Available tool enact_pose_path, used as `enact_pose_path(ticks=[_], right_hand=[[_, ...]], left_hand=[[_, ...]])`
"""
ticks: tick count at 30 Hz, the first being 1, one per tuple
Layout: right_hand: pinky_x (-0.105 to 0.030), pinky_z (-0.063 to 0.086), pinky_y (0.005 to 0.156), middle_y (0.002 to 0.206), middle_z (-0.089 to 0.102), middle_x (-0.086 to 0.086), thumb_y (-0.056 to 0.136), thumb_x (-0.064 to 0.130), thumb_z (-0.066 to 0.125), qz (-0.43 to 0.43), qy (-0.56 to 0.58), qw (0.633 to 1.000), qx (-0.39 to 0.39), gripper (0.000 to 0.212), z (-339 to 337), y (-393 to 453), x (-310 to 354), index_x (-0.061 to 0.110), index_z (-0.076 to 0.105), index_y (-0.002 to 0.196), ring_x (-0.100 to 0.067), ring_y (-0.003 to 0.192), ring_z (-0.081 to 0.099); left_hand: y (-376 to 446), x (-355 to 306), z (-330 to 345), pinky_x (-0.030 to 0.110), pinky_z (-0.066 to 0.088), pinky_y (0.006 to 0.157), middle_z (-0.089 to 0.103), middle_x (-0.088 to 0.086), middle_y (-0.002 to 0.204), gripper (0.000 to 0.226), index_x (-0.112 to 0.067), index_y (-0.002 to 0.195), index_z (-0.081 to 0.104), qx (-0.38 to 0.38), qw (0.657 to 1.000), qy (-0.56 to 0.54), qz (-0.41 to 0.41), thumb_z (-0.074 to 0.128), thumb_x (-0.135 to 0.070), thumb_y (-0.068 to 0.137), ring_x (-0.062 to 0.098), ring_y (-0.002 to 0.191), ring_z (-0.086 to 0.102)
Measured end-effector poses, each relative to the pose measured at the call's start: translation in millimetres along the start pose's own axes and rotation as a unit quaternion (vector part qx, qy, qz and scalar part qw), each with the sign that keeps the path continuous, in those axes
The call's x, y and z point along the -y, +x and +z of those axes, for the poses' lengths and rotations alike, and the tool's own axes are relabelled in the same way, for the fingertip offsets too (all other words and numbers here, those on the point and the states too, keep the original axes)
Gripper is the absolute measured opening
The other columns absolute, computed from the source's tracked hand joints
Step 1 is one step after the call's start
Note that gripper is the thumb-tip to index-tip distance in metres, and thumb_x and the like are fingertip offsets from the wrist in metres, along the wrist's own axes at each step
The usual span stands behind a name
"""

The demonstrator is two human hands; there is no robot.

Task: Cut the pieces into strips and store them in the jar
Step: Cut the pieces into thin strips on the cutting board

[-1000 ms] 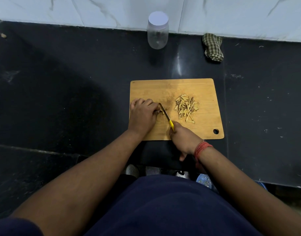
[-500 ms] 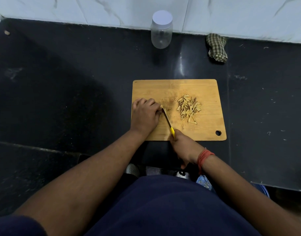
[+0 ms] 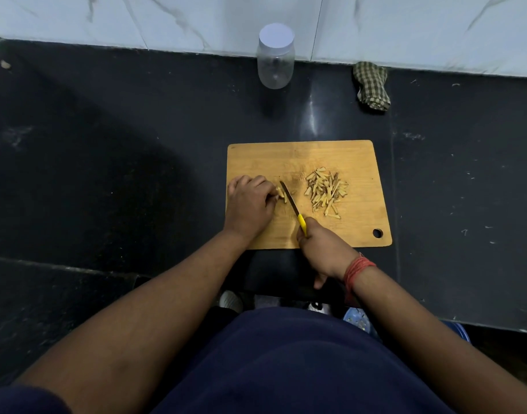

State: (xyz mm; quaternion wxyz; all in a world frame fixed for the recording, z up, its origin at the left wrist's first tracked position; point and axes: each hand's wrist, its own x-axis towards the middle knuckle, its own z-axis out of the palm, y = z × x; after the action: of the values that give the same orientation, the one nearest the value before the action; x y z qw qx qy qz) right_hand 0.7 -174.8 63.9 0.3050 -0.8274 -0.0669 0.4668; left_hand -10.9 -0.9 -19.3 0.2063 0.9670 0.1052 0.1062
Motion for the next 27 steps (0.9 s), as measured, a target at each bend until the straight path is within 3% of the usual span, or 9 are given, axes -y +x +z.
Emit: enact_pose_path(ticks=[2, 7, 14, 17, 22, 25, 27], right_hand=[[-0.04, 0.055, 0.039, 0.1, 0.05, -0.012, 0.102, 0.015, 0.034, 0.001, -0.001, 1.0, 0.002, 0.038, 0, 1, 6, 0.021, 0.032, 0.14, -0.039, 0.066, 0.063], [-0.06, 0.055, 0.051, 0.11, 0.049, -0.017, 0.101, 0.011, 0.033, 0.012, -0.009, 1.0, 0.005, 0.041, 4, 3, 12, 0.017, 0.031, 0.141, -0.044, 0.079, 0.061], [-0.056, 0.055, 0.047, 0.108, 0.047, -0.014, 0.1, 0.01, 0.034, 0.026, -0.025, 0.999, 0.002, 0.046, 7, 9, 9, 0.02, 0.026, 0.145, -0.045, 0.078, 0.063], [-0.057, 0.055, 0.045, 0.105, 0.049, -0.014, 0.1, 0.009, 0.035, 0.029, -0.025, 0.999, 0.006, 0.039, 8, 14, 9, 0.018, 0.032, 0.138, -0.045, 0.076, 0.062], [-0.042, 0.052, 0.035, 0.096, 0.05, -0.015, 0.1, 0.01, 0.035, 0.023, -0.024, 0.999, 0.014, 0.03, 8, 18, 7, 0.017, 0.038, 0.129, -0.039, 0.069, 0.06], [-0.052, 0.056, 0.046, 0.089, 0.052, -0.013, 0.101, 0.01, 0.034, 0.012, -0.053, 0.998, 0.024, 0.025, 8, 11, -1, 0.016, 0.039, 0.125, -0.033, 0.067, 0.057], [-0.047, 0.056, 0.053, 0.081, 0.052, -0.009, 0.101, 0.011, 0.033, 0.001, -0.082, 0.996, 0.026, 0.023, 9, 6, -10, 0.015, 0.039, 0.123, -0.026, 0.064, 0.053]], left_hand=[[0, 0, -1, 0.044, 0.038, 0.105, 0.066, -0.01, 0.099, 0.008, -0.023, 0.093, 0.07, 0.003, 1.0, -0.002, -0.005, 0.068, -0.03, 0.089, 0.016, 0.098, 0.056], [0, 0, -1, 0.043, 0.038, 0.102, 0.063, -0.007, 0.094, 0.006, -0.021, 0.089, 0.07, -0.005, 1.0, 0.002, 0.0, 0.068, -0.027, 0.089, 0.018, 0.093, 0.057], [-1, 2, 0, 0.044, 0.039, 0.101, 0.057, -0.004, 0.092, 0.007, -0.021, 0.09, 0.072, -0.017, 1.0, -0.003, -0.005, 0.069, -0.027, 0.088, 0.018, 0.091, 0.054], [0, 2, -1, 0.044, 0.038, 0.101, 0.056, -0.004, 0.092, 0.007, -0.021, 0.09, 0.072, -0.015, 1.0, -0.005, -0.003, 0.068, -0.027, 0.087, 0.018, 0.091, 0.054], [1, 1, -2, 0.045, 0.039, 0.101, 0.056, -0.004, 0.093, 0.008, -0.022, 0.09, 0.072, -0.006, 1.0, 0.006, -0.008, 0.067, -0.028, 0.087, 0.018, 0.092, 0.054], [1, 1, -2, 0.045, 0.041, 0.1, 0.056, -0.005, 0.093, 0.008, -0.023, 0.09, 0.072, -0.006, 1.0, 0.005, -0.011, 0.068, -0.029, 0.086, 0.018, 0.093, 0.054], [1, 0, -2, 0.045, 0.041, 0.1, 0.056, -0.005, 0.094, 0.008, -0.022, 0.09, 0.072, -0.007, 1.0, 0.003, -0.014, 0.068, -0.029, 0.087, 0.018, 0.093, 0.054]])
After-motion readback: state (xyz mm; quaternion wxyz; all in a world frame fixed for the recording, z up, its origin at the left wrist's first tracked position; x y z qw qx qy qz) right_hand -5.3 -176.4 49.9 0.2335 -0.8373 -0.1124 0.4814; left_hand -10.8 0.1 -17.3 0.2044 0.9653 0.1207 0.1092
